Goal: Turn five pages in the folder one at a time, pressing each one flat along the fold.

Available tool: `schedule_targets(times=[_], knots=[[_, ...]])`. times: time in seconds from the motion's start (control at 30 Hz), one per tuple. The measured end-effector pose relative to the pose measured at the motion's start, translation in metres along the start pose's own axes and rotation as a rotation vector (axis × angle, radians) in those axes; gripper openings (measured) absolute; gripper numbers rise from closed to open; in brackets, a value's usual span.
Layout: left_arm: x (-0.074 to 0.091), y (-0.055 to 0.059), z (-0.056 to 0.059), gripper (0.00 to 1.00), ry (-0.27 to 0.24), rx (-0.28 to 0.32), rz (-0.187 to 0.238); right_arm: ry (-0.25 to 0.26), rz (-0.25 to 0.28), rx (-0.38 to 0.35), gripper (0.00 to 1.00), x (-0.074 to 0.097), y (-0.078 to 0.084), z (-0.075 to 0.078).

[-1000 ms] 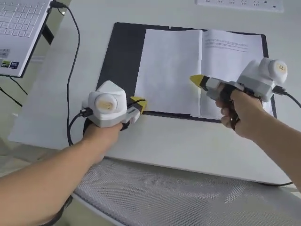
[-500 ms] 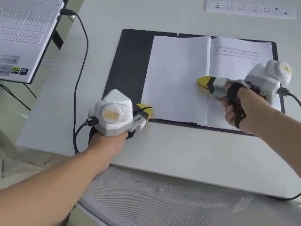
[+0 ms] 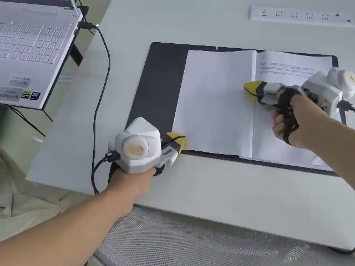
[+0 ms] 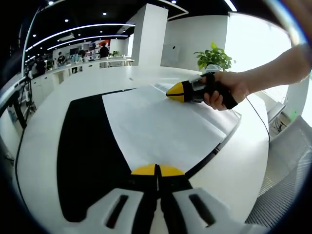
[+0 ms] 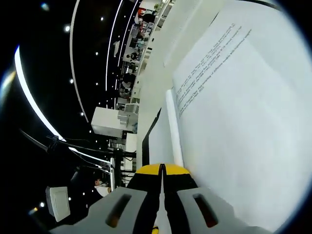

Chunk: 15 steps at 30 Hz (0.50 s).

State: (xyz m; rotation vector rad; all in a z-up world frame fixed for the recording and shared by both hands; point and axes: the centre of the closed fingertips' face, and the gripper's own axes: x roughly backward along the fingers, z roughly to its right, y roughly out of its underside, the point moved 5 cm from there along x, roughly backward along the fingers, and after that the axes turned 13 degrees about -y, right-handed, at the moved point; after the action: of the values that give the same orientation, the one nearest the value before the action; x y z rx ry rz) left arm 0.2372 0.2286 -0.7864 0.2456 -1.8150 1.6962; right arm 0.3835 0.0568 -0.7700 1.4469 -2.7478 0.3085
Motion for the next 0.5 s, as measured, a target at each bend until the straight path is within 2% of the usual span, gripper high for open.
schedule_targets(times=[0.07,0.17,0.43,0.5], knots=[[-0.001,0.000,0.000,0.00,-0.001,0.000,-0.001,0.015,0.016,-0.006,0.00,-0.002,-0.008,0.003],[-0.002,0.001,0.000,0.00,-0.003,-0.001,-0.003,0.006,0.060,-0.039,0.00,-0.006,-0.020,0.005],[-0.004,0.003,-0.002,0.00,-0.003,-0.005,-0.002,0.004,0.096,-0.058,0.00,-0.026,-0.041,0.007],[-0.005,0.003,-0.002,0.00,-0.003,-0.006,-0.001,0.010,0.079,-0.044,0.00,-0.032,-0.044,0.006]])
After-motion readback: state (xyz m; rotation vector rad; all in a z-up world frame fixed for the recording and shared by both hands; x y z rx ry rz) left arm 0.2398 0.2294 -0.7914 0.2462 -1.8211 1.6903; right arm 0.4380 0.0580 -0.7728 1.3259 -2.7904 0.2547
